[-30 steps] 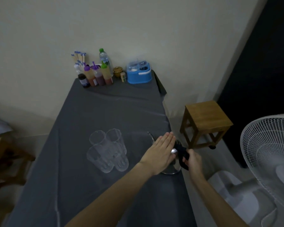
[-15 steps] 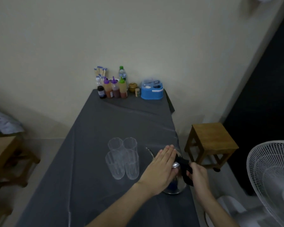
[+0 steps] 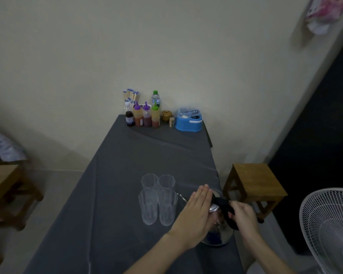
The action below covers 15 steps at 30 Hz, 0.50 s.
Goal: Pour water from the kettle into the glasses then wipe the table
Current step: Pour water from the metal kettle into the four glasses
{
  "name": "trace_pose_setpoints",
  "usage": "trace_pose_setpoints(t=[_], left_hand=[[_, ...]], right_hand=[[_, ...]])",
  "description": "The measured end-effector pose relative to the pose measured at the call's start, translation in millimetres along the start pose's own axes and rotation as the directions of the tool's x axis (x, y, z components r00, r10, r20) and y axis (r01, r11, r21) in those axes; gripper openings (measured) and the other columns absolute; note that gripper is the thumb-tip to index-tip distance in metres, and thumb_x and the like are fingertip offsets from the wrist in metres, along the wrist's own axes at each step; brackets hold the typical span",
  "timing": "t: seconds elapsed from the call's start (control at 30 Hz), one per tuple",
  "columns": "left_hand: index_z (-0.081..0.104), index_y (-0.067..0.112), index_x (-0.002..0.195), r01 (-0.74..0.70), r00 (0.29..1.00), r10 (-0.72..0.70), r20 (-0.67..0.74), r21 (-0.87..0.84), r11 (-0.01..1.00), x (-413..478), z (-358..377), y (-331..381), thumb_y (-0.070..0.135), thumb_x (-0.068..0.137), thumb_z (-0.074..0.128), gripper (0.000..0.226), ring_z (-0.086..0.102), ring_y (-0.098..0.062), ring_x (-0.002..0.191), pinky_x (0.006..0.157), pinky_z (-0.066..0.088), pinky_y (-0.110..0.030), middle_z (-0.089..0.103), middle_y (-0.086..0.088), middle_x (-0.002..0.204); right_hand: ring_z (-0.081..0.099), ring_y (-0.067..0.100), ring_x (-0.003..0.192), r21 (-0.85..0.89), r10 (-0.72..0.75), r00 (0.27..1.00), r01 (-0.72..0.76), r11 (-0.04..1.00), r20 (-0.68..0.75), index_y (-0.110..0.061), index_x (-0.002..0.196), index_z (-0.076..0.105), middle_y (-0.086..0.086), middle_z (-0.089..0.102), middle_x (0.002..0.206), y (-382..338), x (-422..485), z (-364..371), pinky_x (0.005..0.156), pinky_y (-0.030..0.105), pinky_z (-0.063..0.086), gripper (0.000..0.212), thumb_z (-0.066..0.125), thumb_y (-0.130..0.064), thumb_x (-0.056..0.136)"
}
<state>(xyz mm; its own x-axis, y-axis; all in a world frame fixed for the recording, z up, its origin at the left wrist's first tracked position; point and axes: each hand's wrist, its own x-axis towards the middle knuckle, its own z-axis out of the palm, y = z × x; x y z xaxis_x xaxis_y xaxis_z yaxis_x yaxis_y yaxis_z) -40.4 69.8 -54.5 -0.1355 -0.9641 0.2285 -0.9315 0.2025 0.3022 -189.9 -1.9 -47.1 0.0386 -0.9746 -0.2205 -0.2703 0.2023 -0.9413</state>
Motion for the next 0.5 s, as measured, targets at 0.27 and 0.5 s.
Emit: trace_pose_setpoints(t=[0.27, 0.5], left_hand=[[-0.001, 0.006, 0.15, 0.049, 0.999, -0.049, 0.002, -0.2, 0.979, -7.4, -11.3, 1.6, 0.053, 0.093, 0.005, 0.075, -0.015, -0.014, 0.146, 0.119, -0.01, -0.035, -0.011, -0.002, 0.158], [-0.005, 0.007, 0.151, 0.082, 0.997, -0.077, 0.026, -0.241, 0.967, -9.5, -18.1, -1.8, 0.053, 0.091, 0.006, 0.076, -0.017, -0.011, 0.145, 0.117, -0.013, -0.025, -0.013, -0.002, 0.159]], right_hand=[[0.057, 0.021, 0.063, -0.116, -0.079, 0.997, 0.078, 0.99, -0.007, -0.009, 0.059, 0.064, 0.003, 0.058, 0.055, -17.6, -5.0, 3.1, 0.063, 0.032, 0.04, 0.034, 0.054, -0.014, 0.09], [0.063, 0.022, 0.065, -0.231, -0.152, 0.988, 0.152, 0.961, 0.019, -0.009, 0.064, 0.07, 0.004, 0.065, 0.06, -33.8, -8.3, 6.4, 0.059, 0.029, 0.042, 0.032, 0.055, -0.018, 0.09]])
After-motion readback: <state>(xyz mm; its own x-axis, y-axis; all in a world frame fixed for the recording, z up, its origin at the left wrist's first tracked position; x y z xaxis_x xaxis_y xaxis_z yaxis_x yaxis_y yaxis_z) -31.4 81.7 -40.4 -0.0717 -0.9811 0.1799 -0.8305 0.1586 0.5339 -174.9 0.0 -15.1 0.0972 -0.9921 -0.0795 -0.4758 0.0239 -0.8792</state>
